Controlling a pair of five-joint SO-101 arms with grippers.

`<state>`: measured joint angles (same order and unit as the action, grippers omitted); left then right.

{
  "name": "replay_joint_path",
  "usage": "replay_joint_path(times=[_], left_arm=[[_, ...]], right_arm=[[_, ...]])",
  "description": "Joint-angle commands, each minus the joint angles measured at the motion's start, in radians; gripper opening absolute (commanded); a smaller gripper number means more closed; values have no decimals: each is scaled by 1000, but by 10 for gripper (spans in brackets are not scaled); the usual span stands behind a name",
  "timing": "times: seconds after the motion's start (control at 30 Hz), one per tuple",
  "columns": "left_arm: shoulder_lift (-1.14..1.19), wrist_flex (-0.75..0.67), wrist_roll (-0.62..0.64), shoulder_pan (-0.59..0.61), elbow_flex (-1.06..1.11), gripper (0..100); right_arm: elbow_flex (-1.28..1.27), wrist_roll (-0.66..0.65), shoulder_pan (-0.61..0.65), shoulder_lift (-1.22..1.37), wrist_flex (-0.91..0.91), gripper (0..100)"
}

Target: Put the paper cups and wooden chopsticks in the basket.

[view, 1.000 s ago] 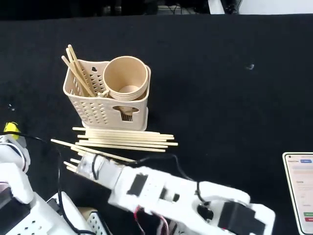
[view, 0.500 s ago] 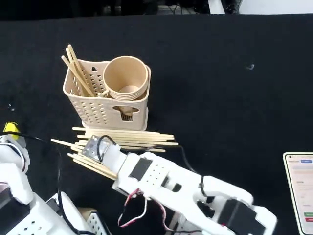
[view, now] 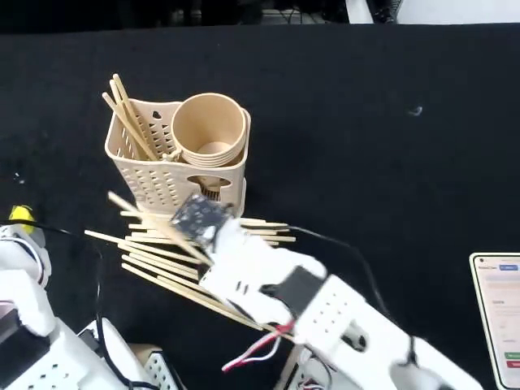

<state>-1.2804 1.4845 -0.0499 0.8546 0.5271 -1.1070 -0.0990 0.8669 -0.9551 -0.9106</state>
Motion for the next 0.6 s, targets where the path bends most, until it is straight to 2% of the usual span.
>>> replay_joint_path(times=[0.0, 0.1, 0.23, 0.57], left_arm=[[5, -6, -69, 7, 51, 242], [0, -44, -107, 7, 156, 242], [3, -166, -141, 7, 340, 242], [-3, -446, -132, -19, 690, 242]], right_arm=[[21, -57, -32, -183, 0, 10], [45, -83, -31, -291, 29, 10], [113, -83, -32, -364, 84, 10], [334, -72, -31, -288, 270, 10]])
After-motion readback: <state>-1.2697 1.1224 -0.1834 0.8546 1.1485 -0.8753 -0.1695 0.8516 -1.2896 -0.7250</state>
